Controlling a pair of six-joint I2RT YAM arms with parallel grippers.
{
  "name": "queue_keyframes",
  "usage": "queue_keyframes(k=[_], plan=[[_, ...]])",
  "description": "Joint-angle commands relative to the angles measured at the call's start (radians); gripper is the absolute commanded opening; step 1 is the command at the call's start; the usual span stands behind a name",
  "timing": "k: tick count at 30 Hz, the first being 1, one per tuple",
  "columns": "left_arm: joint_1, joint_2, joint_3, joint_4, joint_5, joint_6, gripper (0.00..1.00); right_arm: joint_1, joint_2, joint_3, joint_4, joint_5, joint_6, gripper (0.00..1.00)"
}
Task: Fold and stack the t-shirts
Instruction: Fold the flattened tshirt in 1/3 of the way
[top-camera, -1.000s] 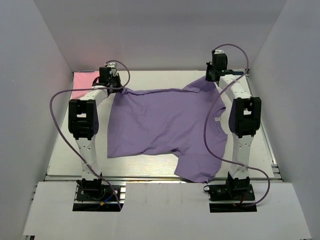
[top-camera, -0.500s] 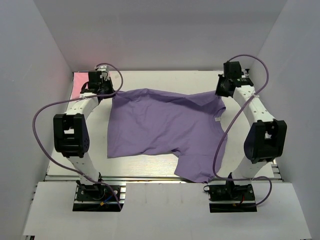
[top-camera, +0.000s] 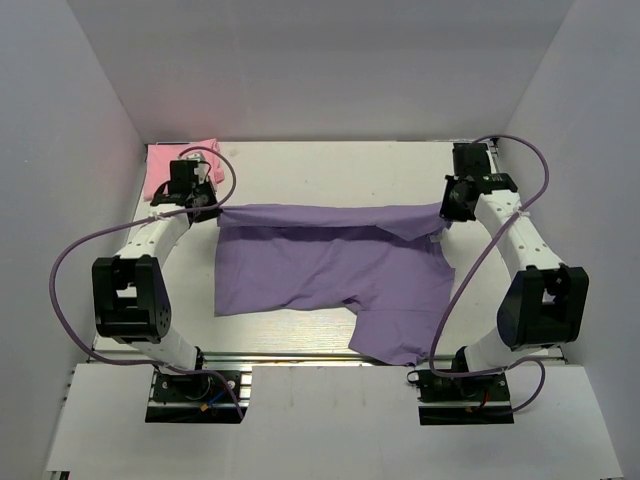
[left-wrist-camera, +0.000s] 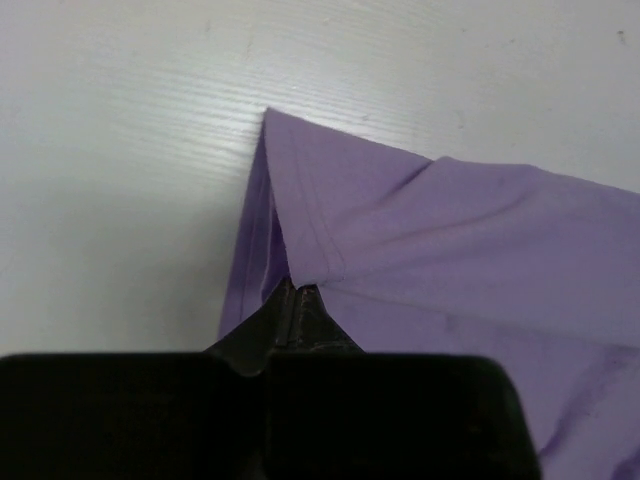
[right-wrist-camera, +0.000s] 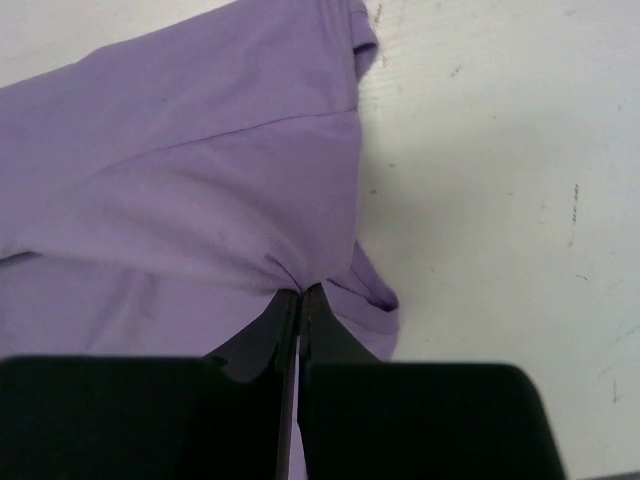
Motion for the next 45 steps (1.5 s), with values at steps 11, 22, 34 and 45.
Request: queue_keyframes(k=[11,22,34,45], plan=[[0.025,-0.062,-0.077,-0.073,-0.079,-0.087,0.0,-0.026,-0.042,-0.064,-0.108,0.002,0.019,0.0],[0.025,-0.063,0.001,-0.188,-0.185,-0.14,1.0,-0.025,-0.002,-0.161,-0.126,0.008,0.034,0.9],[0.001,0.036,0.024,0.044,0.16,-0.058,1.0,-0.014,0.061,-0.087,0.175,-0.319,-0.07,0.9],[-0.027,0.323,0.102,0.16,0.338,-0.026,1.0,-0.018,0.357,0.058,0.265,-0.245,-0.03,0.9]])
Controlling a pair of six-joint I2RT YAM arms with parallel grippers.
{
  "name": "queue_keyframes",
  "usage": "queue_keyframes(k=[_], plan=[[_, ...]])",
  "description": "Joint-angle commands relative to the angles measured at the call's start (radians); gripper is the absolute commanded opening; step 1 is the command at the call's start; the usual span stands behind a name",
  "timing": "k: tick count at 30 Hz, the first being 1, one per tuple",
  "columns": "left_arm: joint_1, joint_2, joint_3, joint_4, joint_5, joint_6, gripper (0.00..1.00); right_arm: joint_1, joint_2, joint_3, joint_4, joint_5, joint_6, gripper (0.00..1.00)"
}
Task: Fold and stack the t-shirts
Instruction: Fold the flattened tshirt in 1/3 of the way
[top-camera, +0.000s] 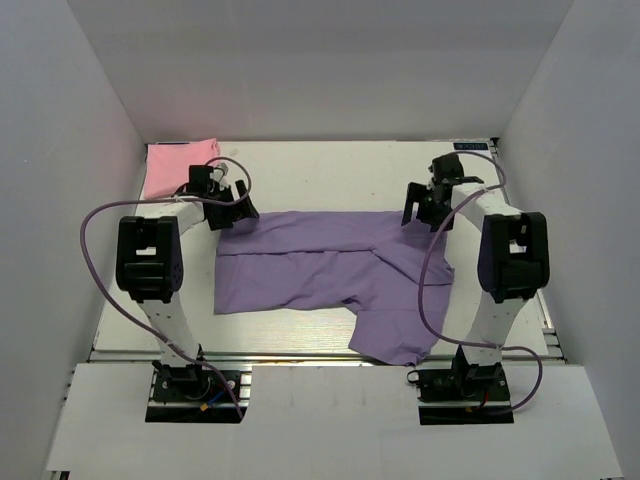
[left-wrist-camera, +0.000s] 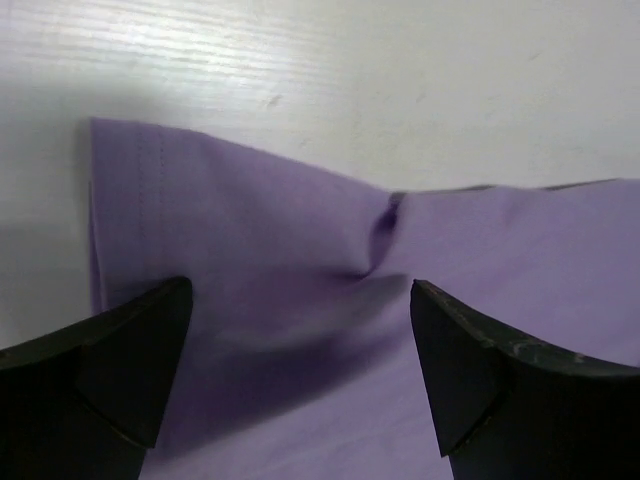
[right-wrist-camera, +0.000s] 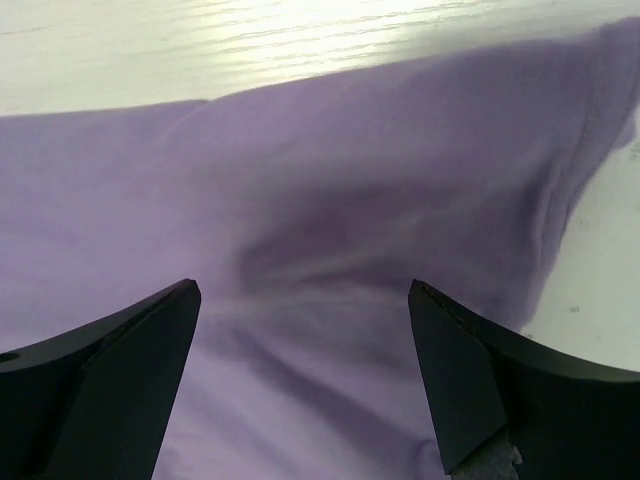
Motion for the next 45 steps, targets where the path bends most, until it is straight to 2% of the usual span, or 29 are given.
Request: queue_keyframes(k=[1,4,9,12,18,20,24,25,29,33,36,37,38,39,40,42,44,45], plan=[[-0.012,0.039,0.064,0.051,0.08,0.024,1.0,-0.008,0.062,0.067,0.031,0.038,0.008,0.9],[-0.012,0.125,0.134,-0.021,0.007,0.024,1.0,-0.017,0.149,0.111,0.016,0.035,0.022,0.9],[-0.012,0.26,0.274,-0.107,-0.032,0.024,1.0,-0.058,0.24,0.19,-0.014,0.046,0.062,0.9],[-0.012,0.317,0.339,-0.132,-0.069,0.006,1.0,-0.1,0.325,0.263,-0.038,-0.003,0.076,0.9],[-0.003,0.428,0.518,-0.182,-0.087,-0.003,1.0,-0.156,0.473,0.476,-0.058,-0.08,0.03,0.9],[-0.003,0.456,0.596,-0.195,-0.052,-0.003,1.0,-0.167,0.516,0.585,-0.072,-0.097,-0.001,0.9],[-0.003,0.466,0.694,-0.195,-0.018,0.027,1.0,-0.158,0.501,0.693,-0.084,-0.123,-0.086,0.9],[-0.003,0.456,0.708,-0.195,-0.018,0.036,1.0,-0.155,0.452,0.691,-0.076,-0.12,-0.111,0.9],[-0.012,0.358,0.73,-0.195,-0.032,0.078,1.0,-0.135,0.305,0.6,-0.021,-0.08,-0.166,0.9],[-0.012,0.193,0.623,-0.219,-0.145,0.112,1.0,-0.112,0.104,0.425,-0.017,-0.031,-0.136,0.9],[-0.021,0.036,0.488,-0.247,-0.254,0.112,1.0,-0.054,-0.056,0.272,0.0,-0.025,-0.066,0.9],[-0.021,-0.007,0.392,-0.259,-0.276,0.098,1.0,-0.045,-0.091,0.127,0.009,-0.022,-0.038,0.9],[-0.031,-0.1,0.336,-0.259,-0.309,0.087,1.0,-0.04,-0.195,0.078,0.023,-0.013,-0.018,0.9],[-0.031,-0.146,0.278,-0.259,-0.32,0.07,1.0,-0.017,-0.226,0.038,0.023,-0.005,-0.004,0.9],[-0.04,-0.189,0.165,-0.239,-0.32,0.031,1.0,-0.006,-0.255,-0.077,0.014,0.015,0.027,0.9],[-0.049,-0.29,0.039,-0.239,-0.333,-0.05,1.0,0.038,-0.366,-0.175,-0.013,0.042,0.044,0.9],[-0.072,-0.327,-0.011,-0.222,-0.317,-0.06,1.0,0.072,-0.447,-0.268,-0.062,0.044,0.057,0.9],[-0.11,-0.337,-0.043,-0.245,-0.355,-0.089,1.0,0.096,-0.461,-0.292,-0.078,0.044,0.065,0.9]])
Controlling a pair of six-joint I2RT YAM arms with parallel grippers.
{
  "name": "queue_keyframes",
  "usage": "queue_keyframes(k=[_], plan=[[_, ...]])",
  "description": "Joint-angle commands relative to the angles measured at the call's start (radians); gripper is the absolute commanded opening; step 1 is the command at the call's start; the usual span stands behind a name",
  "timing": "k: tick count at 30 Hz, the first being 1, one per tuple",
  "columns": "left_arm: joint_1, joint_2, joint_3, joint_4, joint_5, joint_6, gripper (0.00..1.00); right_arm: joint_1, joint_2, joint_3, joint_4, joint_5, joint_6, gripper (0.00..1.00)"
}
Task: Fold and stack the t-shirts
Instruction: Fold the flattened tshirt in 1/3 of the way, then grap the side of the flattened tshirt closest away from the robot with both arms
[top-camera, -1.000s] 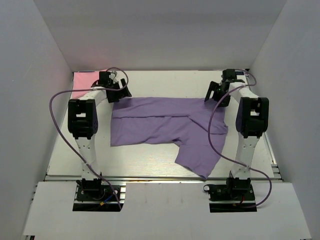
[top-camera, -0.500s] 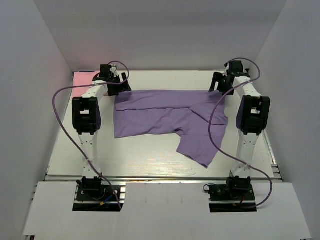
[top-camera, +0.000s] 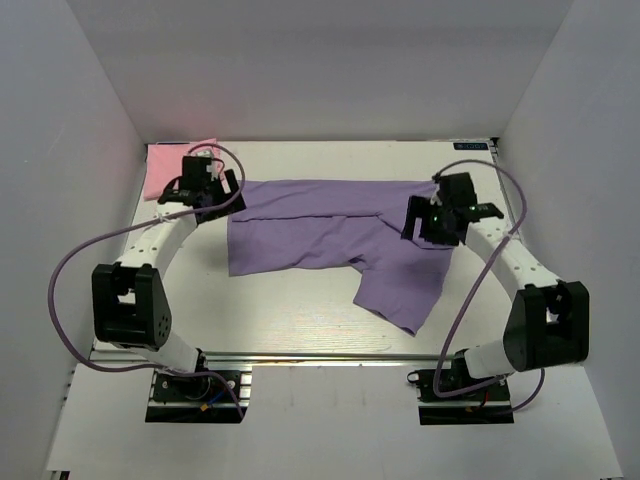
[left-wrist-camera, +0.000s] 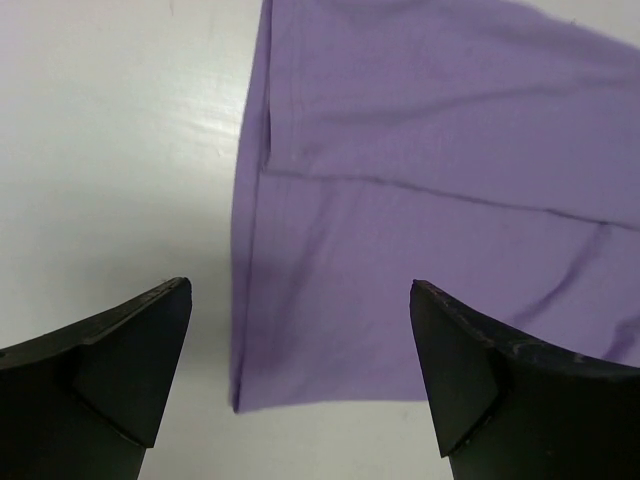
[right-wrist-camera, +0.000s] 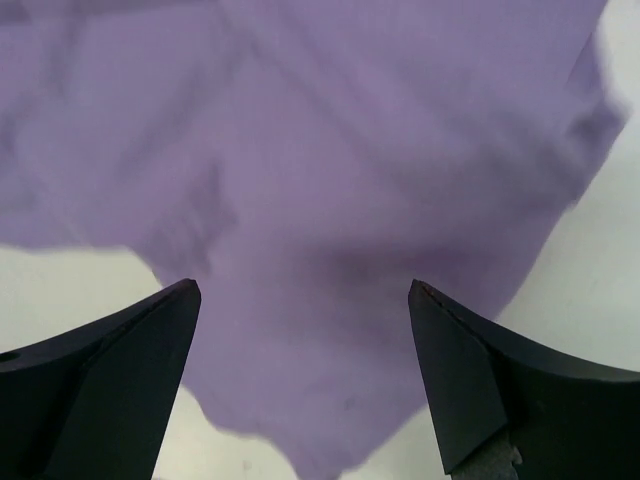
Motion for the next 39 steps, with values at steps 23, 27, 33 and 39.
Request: queue_keyframes(k=[23,27,33,39], plan=[[-0.093,-0.118,-0.481,0.097,-0.132,-0.212,0.95,0.266,-0.225,-0.364,-0.263,0.082,0.167,0.9],[-0.093,-0.118,-0.5,0.097,-0.133,-0.212,0.63,0.271,-0.25,-0.381,-0.266,0.118,0.193,0.9],[-0.093,-0.107,-0.52,0.122,-0.133,-0.212,0.0,0.332,-0.222,-0.392,-0.314,0.18,0.207,0.9],[-0.093,-0.133,-0.501,0.093,-0.207,-0.212,0.0,0.424,-0.219,-0.402,-0.24,0.106,0.157,0.89]])
